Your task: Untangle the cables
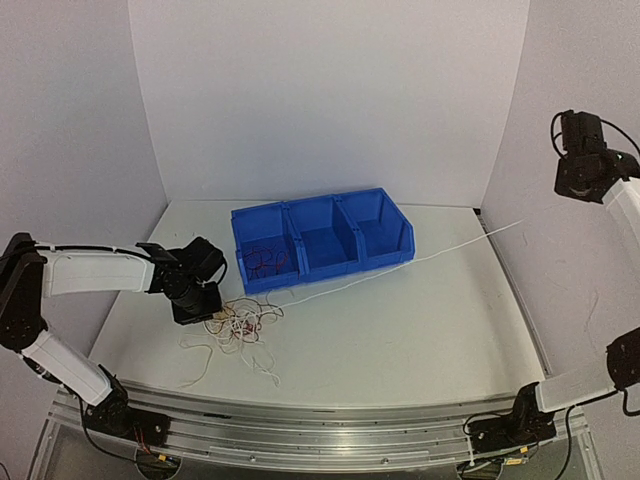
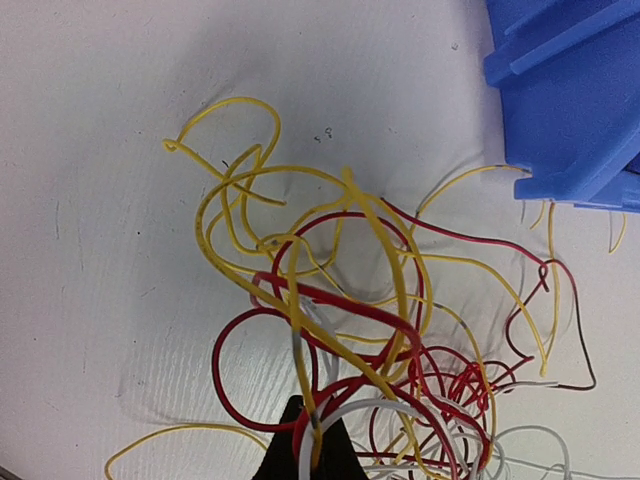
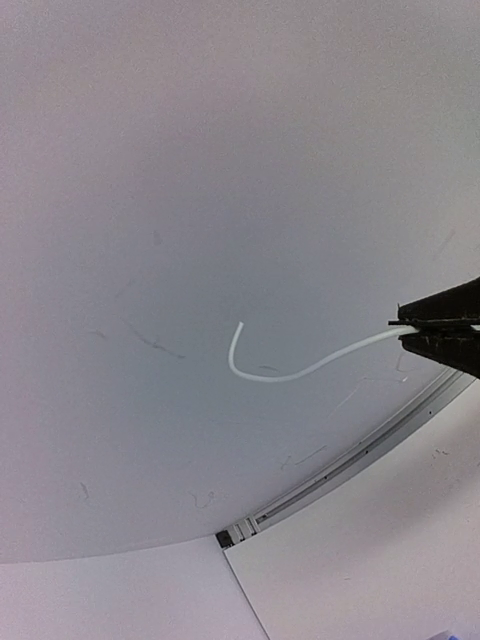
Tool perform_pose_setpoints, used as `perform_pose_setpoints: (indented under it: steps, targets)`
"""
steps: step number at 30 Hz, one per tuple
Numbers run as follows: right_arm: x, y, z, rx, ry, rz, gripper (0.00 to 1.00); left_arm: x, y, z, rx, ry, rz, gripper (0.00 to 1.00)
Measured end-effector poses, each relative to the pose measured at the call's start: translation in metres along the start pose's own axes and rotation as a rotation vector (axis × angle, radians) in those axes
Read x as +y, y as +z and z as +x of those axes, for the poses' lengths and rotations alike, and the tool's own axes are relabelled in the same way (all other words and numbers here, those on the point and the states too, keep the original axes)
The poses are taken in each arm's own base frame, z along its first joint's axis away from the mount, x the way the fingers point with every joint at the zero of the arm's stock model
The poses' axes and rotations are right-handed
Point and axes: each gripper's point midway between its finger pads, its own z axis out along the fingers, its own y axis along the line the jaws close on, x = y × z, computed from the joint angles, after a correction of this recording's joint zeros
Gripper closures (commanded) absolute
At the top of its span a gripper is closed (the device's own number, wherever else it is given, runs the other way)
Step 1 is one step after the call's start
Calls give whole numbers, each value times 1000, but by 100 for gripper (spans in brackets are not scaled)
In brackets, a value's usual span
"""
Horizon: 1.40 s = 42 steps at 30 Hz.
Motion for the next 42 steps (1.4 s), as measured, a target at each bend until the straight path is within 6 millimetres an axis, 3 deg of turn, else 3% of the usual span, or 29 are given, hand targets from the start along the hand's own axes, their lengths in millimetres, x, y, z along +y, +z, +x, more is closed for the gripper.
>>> perform_pose_setpoints:
  steps: [4,6,9,13,18,20,22,24,25,26,28,31,35,39,42]
  targets:
    - [3,9,-4,22,3,-49,100,-2,3,4,26,16,10,100]
    - [29,5,2,52,5,-222,100,-13,2,4,39,42,67,100]
    - [86,-22,24,123,2,-595,100,-36,-5,0,36,76,184,100]
    - [136,-51,91,311,-22,-878,100,-65,-25,-10,16,123,321,100]
    - [169,-70,206,598,-146,-947,97,-96,-54,-19,-12,182,493,100]
    - [174,-81,240,675,-210,-941,86,-106,-68,-22,-27,204,550,100]
    - [174,-85,255,697,-252,-904,68,-113,-82,-27,-42,221,593,100]
    - [172,-80,256,663,-285,-845,43,-121,-95,-32,-60,233,634,100]
    - [171,-78,255,637,-301,-817,23,-124,-101,-34,-68,237,653,100]
    - [170,-77,253,606,-323,-793,17,-127,-105,-35,-71,239,667,100]
    - [172,-80,249,541,-379,-783,13,-130,-113,-37,-77,241,692,100]
    - [191,-107,244,419,-504,-862,12,-133,-119,-37,-73,239,715,100]
    - [234,-172,255,253,-699,-1116,12,-133,-120,-36,-58,212,719,100]
    - [281,-246,296,176,-876,-1420,14,-131,-118,-34,-31,168,707,100]
    - [309,-282,337,171,-987,-1583,15,-130,-118,-33,-15,139,703,100]
